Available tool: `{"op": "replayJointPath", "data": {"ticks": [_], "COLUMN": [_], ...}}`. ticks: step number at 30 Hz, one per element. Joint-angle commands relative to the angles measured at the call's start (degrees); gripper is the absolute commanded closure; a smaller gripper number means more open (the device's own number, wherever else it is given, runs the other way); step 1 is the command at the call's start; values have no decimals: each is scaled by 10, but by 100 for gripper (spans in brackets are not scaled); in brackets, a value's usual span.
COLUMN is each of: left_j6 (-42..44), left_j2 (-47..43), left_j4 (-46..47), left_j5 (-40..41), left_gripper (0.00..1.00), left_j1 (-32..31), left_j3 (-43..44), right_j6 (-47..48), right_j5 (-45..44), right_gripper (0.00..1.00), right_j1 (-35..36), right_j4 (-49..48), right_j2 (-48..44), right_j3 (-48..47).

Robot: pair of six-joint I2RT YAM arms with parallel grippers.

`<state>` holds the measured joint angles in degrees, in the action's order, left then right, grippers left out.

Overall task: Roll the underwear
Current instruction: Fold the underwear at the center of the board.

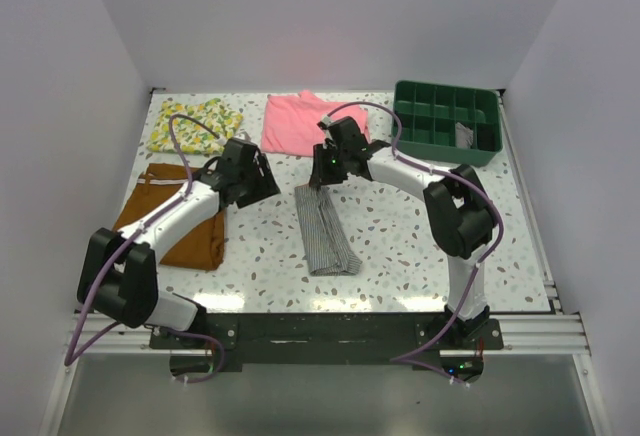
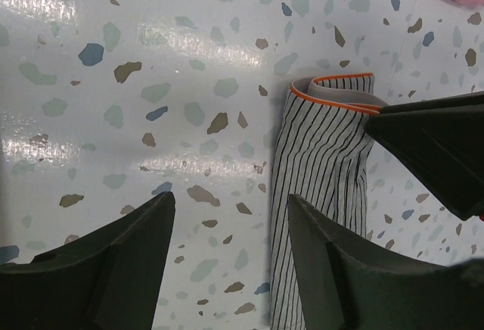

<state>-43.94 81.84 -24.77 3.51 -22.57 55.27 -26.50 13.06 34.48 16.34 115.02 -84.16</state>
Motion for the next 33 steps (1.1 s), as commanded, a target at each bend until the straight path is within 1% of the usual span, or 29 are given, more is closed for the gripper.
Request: {"op": "replayJointPath", "data": {"ticks": [1,9,15,16,19,21,22,24,33], "left_j6": [-7,-6,-11,-11,-11,-10,-10,-9,-14], "left_j2": [5,10,14,14,17,17,17,13,5], "left_j4": [18,21,27,27,26,26,25,25,26], "left_j5": [-11,-14,-19,-19,-23,-24,-24,-23,-25], "left_gripper": [34,35,35,35,35,35,35,35,35], "left_j1": [0,-1,0,0,0,-1,0,0,0], "left_j3": [-9,-9,-10,-9,-4,-4,-5,-8,-19], "right_j6": [-1,0,4,5,10,11,12,12,26], "right_j5": [14,6,11,10,14,14,12,5,-44], "right_gripper": [70,71,78,82,86,90,95,100,100], "right_j1": [-2,-2,-2,-2,-2,-2,-3,-2,-6], "right_j4": [2,19,24,27,33,36,37,36,38], "right_j2": [-2,3,8,9,13,15,16,13,-19], "right_j3": [-10,-8,-13,-15,-28,-30,-33,-33,-27]}}
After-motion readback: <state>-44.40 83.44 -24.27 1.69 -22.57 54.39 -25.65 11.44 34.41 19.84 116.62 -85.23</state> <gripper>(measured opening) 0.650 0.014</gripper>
